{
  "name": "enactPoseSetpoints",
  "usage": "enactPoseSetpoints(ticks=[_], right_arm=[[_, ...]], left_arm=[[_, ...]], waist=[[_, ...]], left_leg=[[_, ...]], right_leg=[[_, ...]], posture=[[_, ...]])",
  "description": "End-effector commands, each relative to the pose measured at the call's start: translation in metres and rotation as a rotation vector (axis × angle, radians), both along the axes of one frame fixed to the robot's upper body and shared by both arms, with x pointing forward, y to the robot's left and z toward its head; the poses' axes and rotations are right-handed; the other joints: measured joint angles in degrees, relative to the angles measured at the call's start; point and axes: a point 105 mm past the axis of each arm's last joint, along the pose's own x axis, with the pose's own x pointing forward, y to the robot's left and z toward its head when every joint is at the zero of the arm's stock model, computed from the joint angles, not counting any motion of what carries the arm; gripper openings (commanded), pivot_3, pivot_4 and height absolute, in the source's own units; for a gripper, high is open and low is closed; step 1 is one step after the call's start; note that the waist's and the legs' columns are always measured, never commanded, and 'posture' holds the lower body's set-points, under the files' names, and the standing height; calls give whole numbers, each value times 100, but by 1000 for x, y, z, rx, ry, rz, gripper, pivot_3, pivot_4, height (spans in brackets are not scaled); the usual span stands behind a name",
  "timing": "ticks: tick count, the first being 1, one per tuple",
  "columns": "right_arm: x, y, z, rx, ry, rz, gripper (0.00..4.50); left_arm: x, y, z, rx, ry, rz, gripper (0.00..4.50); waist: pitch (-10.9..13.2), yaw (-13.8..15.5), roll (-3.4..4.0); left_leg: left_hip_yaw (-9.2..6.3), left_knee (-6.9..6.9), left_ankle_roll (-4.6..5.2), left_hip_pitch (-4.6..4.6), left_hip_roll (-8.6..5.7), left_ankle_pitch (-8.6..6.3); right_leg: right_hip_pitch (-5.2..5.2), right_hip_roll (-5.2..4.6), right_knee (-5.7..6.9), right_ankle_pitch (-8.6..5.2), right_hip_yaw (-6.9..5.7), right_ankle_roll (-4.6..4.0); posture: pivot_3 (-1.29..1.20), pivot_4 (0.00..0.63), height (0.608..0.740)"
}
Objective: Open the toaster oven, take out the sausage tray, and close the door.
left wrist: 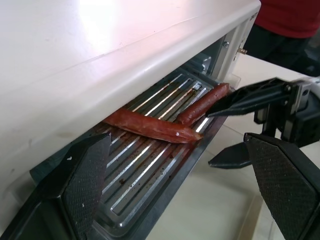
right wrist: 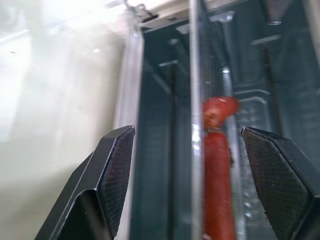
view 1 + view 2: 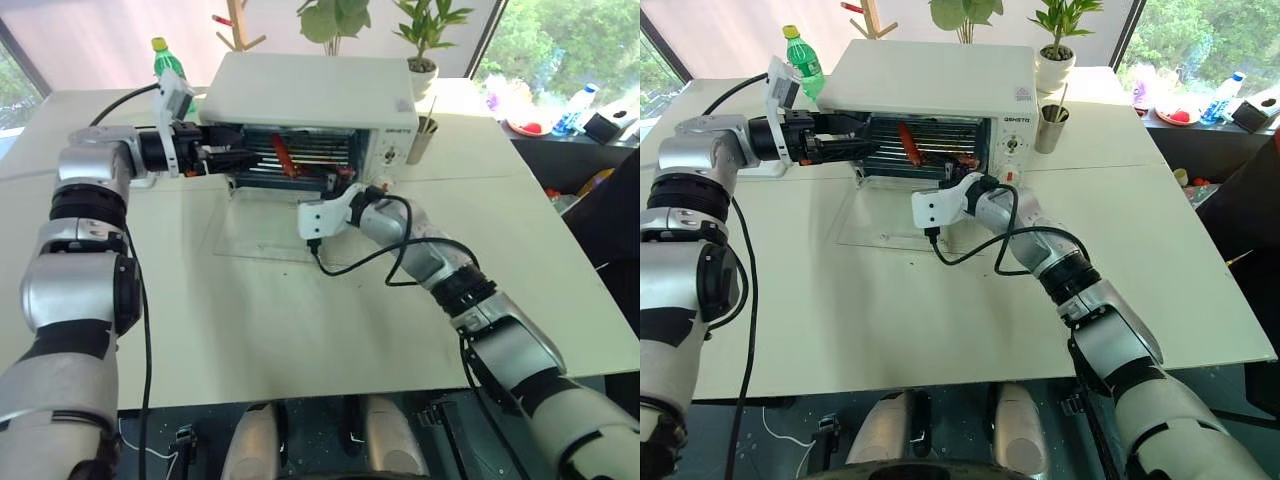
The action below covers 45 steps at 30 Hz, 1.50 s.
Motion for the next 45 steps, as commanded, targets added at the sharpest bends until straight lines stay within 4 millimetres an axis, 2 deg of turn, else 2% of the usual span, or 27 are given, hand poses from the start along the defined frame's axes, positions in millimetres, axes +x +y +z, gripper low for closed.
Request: enactPoseSetpoints(ticks=[1, 8, 15, 18, 23, 34, 45], right_arm=[[3, 9, 17, 8, -64, 25, 3488], [16, 8, 13, 7, -43, -6, 3488], [36, 5, 27, 13, -62, -63, 3488], [36, 7, 28, 16, -64, -54, 2644], [35, 8, 24, 13, -63, -46, 27], [29, 4, 19, 11, -76, -34, 27], [-11, -4, 21, 46, -95, 10, 27]], left_arm=[[-1, 3, 20, -4, -69, 3, 4500], [-2, 4, 22, -4, -75, 5, 4500], [-2, 4, 22, -5, -75, 4, 4500], [-2, 3, 22, -7, -76, 4, 4500], [-2, 3, 22, -7, -76, 3, 4500], [0, 0, 22, -8, -74, 4, 4500], [3, -4, 20, -3, -69, 7, 4500]], waist=[[0, -1, 0], [0, -11, 0], [1, -23, 1], [0, -17, 1], [0, -21, 1], [1, -11, 2], [1, 90, 1]], left_leg=[[0, 0, 0, 0, 0, 0], [0, -1, 0, 0, 0, 0], [0, 0, -4, 1, 0, 2], [0, 0, -4, 1, 1, 2], [2, -1, -5, 1, 0, 3], [2, -1, -5, 1, 0, 3], [1, -1, -3, -3, -2, 2]], right_leg=[[0, 0, 0, 0, 0, 0], [0, 0, 1, 0, 0, 0], [-1, 0, 5, 0, 0, -1], [-1, 0, 5, 0, 0, -1], [-1, -1, 5, 0, 2, -1], [-2, 0, 5, 0, 2, -1], [-1, -2, -1, 0, 1, 0]], posture=[[0, 150, 717], [0, 150, 717], [0, 150, 717], [0, 150, 717], [0, 150, 717], [0, 150, 717], [0, 150, 717]])
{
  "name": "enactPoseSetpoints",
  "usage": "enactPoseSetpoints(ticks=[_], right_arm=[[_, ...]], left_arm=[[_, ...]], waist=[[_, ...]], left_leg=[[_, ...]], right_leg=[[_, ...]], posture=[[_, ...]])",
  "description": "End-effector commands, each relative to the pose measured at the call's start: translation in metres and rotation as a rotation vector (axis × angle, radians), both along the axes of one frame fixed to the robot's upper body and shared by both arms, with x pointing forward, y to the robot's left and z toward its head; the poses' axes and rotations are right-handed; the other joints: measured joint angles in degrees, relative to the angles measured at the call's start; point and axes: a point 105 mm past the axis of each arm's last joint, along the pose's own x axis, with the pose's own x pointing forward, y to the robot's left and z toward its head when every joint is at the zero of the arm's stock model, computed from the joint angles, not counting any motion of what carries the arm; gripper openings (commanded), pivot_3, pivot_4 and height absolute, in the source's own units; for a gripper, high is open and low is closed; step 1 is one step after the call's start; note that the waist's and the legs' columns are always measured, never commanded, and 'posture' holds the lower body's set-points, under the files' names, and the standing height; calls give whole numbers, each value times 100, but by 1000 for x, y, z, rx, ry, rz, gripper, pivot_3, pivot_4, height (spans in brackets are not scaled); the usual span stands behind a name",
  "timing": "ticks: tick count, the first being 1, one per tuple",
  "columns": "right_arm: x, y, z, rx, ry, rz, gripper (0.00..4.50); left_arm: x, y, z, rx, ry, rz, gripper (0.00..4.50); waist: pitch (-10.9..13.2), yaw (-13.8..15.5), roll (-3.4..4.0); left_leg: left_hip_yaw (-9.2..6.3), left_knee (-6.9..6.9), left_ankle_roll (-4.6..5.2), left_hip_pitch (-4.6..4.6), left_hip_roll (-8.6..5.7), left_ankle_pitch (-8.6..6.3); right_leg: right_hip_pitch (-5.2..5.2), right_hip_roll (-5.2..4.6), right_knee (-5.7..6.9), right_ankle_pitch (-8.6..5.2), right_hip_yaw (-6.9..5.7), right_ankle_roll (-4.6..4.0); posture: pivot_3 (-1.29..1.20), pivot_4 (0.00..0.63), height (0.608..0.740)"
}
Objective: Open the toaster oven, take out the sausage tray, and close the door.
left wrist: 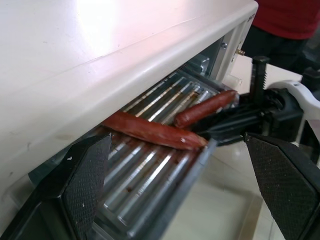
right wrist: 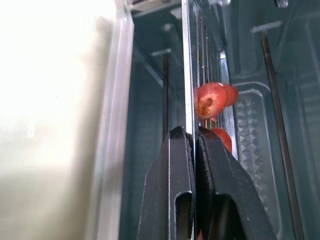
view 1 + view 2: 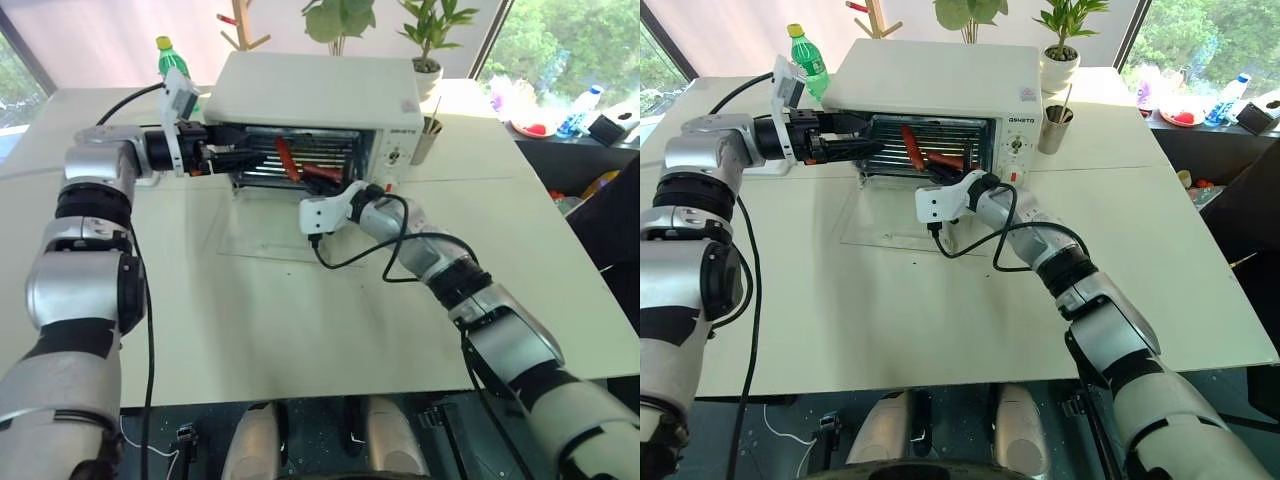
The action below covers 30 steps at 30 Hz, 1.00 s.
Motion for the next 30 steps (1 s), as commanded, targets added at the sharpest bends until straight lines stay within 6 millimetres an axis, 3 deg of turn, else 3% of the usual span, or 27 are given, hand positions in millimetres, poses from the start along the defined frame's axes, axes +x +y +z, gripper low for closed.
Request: enactPoseSetpoints(ticks=[1, 9, 18, 24, 30], right_arm=[[-18, 0, 15, 20, -40, 38, 27], [-45, -21, 11, -4, -78, 40, 27], [-78, -32, 14, 21, -124, 130, 27], [-93, -39, 10, 7, -91, 190, 27], [-102, -45, 4, -11, -69, 244, 27]], left_arm=[[2, 3, 19, 4, -64, 23, 4500], [3, 2, 14, 10, -52, 20, 4500], [-1, 6, 13, 1, -21, 3, 4500], [-32, 36, 18, -79, 100, -41, 4500], [-90, 63, 4, -217, 306, 32, 4500]], waist=[[0, 34, 0], [0, 91, -1], [2, 84, -5], [4, 48, -8], [6, 43, -8]], left_leg=[[0, 0, 0, 0, 0, 0], [-1, 1, 4, -1, -2, -2], [-2, 4, 4, -1, -1, -2], [-2, 3, 5, 0, 0, -3], [-9, 3, 5, 5, 9, -3]], right_leg=[[-1, 0, 0, 0, 0, 0], [1, -1, -2, 0, 0, 1], [0, 0, -1, 0, -1, 1], [0, 0, -2, -1, 0, 1], [1, 0, 0, -2, 6, 0]], posture=[[0, 150, 717], [0, 150, 717], [0, 150, 717], [0, 150, 717], [0, 150, 717]])
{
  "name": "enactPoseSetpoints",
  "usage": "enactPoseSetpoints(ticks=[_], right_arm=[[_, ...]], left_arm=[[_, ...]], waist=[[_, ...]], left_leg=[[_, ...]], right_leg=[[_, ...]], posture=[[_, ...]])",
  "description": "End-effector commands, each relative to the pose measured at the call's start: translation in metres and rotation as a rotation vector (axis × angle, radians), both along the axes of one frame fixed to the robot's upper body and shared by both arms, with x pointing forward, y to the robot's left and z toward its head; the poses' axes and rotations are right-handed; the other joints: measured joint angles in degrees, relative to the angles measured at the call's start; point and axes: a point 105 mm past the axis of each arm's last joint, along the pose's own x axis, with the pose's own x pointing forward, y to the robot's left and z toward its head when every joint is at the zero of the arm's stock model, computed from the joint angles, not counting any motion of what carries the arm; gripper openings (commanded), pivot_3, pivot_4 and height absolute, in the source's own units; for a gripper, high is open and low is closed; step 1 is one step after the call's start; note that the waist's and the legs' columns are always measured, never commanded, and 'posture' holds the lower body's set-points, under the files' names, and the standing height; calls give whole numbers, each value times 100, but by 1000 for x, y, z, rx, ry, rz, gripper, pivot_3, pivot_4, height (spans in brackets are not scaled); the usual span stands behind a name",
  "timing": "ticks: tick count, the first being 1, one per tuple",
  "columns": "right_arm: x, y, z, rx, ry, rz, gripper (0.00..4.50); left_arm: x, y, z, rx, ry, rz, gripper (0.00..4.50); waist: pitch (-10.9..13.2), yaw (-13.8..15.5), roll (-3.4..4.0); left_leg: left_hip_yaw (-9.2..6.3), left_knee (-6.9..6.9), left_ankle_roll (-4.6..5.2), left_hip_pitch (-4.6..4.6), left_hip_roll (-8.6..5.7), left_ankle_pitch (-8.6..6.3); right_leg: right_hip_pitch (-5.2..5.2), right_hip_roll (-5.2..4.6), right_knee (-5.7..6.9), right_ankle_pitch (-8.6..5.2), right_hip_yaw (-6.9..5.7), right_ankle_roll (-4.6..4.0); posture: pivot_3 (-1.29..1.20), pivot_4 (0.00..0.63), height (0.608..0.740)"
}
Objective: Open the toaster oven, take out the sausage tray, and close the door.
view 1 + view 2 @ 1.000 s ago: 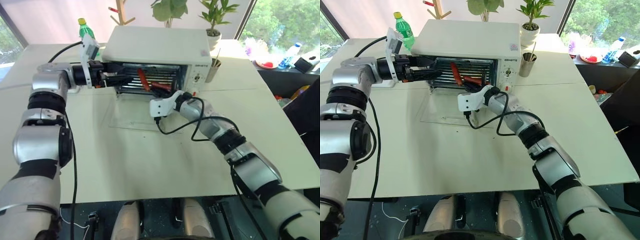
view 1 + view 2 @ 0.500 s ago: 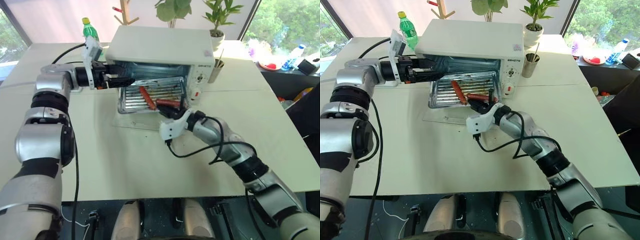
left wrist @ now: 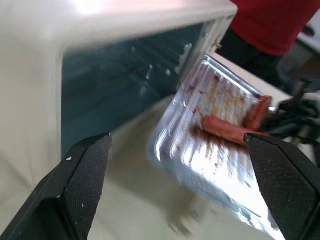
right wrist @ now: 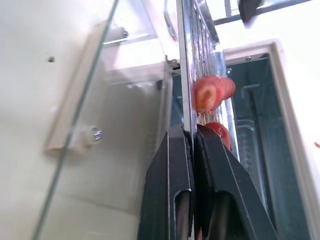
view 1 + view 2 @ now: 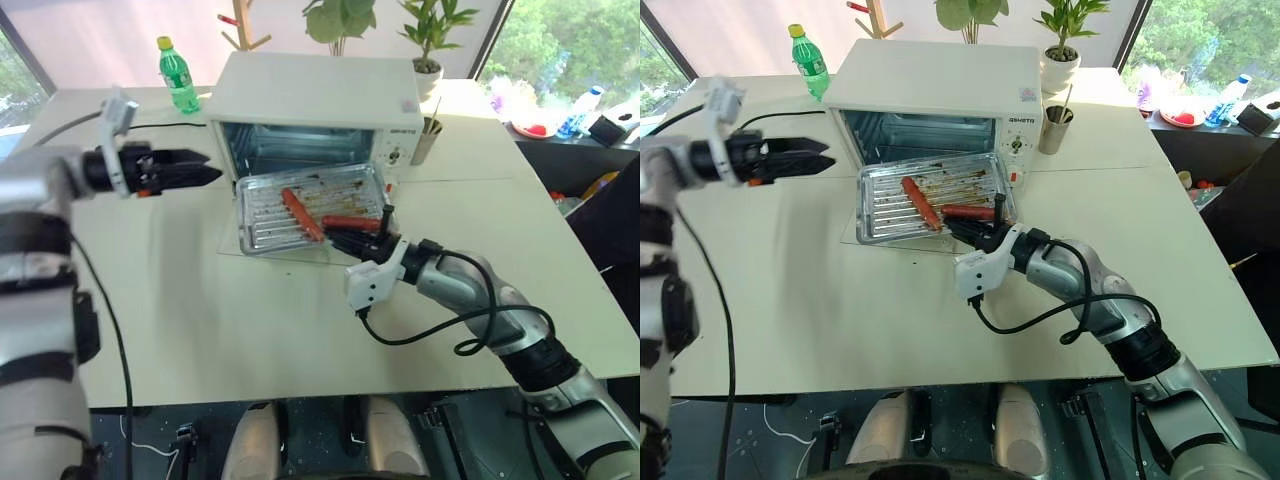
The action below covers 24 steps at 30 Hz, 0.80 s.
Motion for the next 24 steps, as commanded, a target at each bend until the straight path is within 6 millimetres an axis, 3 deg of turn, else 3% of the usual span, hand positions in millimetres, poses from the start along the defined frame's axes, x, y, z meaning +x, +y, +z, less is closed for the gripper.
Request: enactPoseSetpoints(ticks=[1, 4, 8, 12, 24], right_arm=[[-8, -1, 23, 50, -61, 55, 27], [-11, -1, 26, 56, -67, 87, 27], [-22, 2, 28, 49, -70, 167, 27], [-34, 1, 23, 21, -63, 231, 27], [-41, -1, 12, -11, -47, 249, 27]], left_arm=[[-40, -1, 10, -104, 73, 10, 4500], [-66, -6, -9, -175, 190, 47, 4500], [-83, -14, -31, -273, 282, 91, 4500], [-84, -29, -56, -376, 333, 130, 4500], [-98, -70, -77, -499, 499, 85, 4500]], waist=[[0, 9, -1], [1, 51, -4], [0, 64, -8], [-1, 53, -9], [-2, 56, -20]], left_leg=[[-6, 0, 0, 1, 3, 0], [-14, 4, -2, 3, 4, 1], [-20, 7, -7, 13, -3, 4], [-22, 7, -8, 27, -6, 4], [-23, 6, -12, 48, -9, 5]], right_leg=[[0, 0, 0, 0, 3, 0], [2, -7, -8, -1, 8, 1], [19, -18, -8, -1, 7, 2], [30, -25, -2, -1, 10, 2], [48, -40, 0, -1, 12, 1]], posture=[[0, 150, 717], [0, 150, 717], [0, 150, 717], [0, 150, 717], [0, 150, 717]])
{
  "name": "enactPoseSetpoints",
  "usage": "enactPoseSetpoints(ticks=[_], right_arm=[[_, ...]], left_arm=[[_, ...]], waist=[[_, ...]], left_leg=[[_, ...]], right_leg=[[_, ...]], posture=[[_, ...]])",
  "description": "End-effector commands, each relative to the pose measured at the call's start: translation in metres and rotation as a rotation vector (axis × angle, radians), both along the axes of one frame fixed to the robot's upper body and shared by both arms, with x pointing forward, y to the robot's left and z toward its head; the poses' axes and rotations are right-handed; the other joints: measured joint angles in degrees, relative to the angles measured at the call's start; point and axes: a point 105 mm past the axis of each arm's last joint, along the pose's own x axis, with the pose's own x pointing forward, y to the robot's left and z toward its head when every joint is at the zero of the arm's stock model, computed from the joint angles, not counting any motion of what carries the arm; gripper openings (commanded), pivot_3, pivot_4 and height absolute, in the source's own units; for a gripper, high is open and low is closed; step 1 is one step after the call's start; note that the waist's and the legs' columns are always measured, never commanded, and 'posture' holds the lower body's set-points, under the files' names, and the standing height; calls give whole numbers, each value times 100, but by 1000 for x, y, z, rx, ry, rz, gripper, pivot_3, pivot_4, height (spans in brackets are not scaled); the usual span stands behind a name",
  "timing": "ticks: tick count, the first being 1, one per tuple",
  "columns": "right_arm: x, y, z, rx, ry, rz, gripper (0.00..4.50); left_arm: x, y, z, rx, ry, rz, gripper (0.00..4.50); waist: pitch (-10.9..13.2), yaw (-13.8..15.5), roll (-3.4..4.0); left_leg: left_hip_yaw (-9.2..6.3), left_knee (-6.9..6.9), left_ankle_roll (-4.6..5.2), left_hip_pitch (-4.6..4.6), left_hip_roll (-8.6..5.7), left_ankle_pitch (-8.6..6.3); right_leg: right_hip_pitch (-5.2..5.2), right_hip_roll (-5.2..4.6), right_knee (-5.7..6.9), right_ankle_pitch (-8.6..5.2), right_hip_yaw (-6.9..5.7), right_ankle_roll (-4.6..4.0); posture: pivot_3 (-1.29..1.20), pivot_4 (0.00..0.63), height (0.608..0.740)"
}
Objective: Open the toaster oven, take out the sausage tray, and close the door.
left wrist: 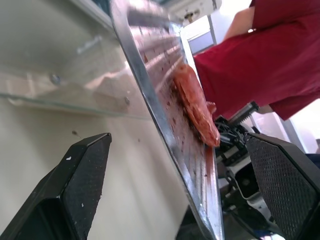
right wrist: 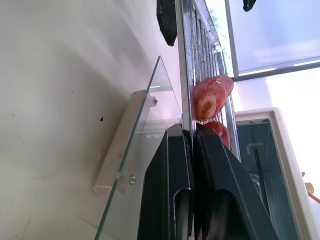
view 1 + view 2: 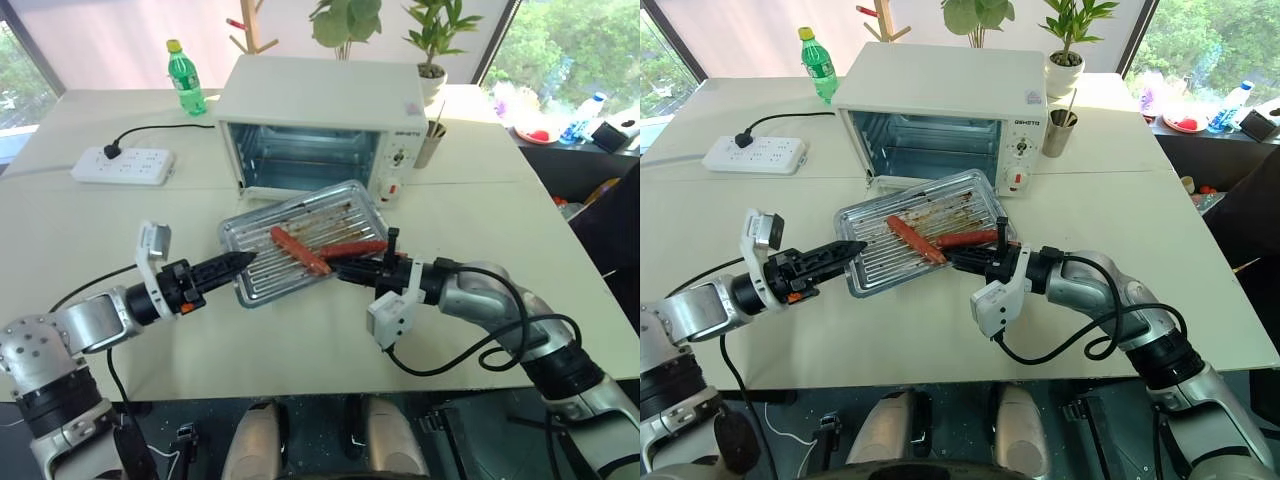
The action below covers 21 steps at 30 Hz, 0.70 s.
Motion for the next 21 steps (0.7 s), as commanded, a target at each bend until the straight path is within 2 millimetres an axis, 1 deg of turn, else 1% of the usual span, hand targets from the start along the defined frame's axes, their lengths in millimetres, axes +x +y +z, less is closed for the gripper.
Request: enactPoseSetpoints(ticks=[1, 2, 5, 7, 10, 12, 15, 21], right_arm=[[-6, 2, 17, 30, -62, 24, 27], [-7, 2, 17, 30, -62, 23, 27], [-7, 1, 17, 30, -60, 20, 0], [-8, 0, 16, 29, -60, 20, 0], [-9, -1, 16, 29, -59, 19, 0], [-10, -2, 16, 28, -58, 19, 0], [-12, -3, 16, 27, -55, 20, 0], [-13, -4, 17, 28, -53, 20, 0]], left_arm=[[-5, -9, 8, -52, 12, -13, 4500], [-6, -12, 8, -60, 31, -16, 4500], [-7, -19, 7, -69, 73, -23, 3664], [-4, -21, 6, -78, 85, -16, 2749], [0, -23, 3, -87, 101, -5, 1058], [2, -24, 0, -90, 121, 5, 36], [2, -26, -6, -87, 147, 6, 36], [-1, -27, -11, -89, 163, 15, 36]], waist=[[0, 1, 0], [0, 4, 0], [0, 17, 0], [0, 33, 1], [0, 54, 1], [0, 83, 1], [0, 97, 1], [0, 125, 1]], left_leg=[[0, 0, 0, 0, 0, 0], [0, 0, 0, 2, 0, 0], [0, 0, -1, 9, -2, -1], [1, 0, -1, 14, -6, -1], [3, 0, 0, 14, -9, -2], [4, 0, 1, 15, -9, -2], [5, -1, 1, 15, -8, -2], [7, -1, 2, 14, -8, -2]], right_leg=[[0, -2, 0, 0, 2, 0], [2, -4, 0, 0, 3, 0], [7, -5, -1, -1, 2, -2], [13, -6, -2, -1, 1, -2], [16, -5, -7, -1, -3, -2], [16, -3, -7, -1, -4, -2], [16, -2, -9, -2, -3, -2], [17, -2, -17, -2, -4, -2]], posture=[[0, 150, 717], [0, 150, 717], [0, 150, 717], [0, 150, 717], [0, 150, 717], [0, 150, 717], [0, 150, 717], [0, 150, 717]])
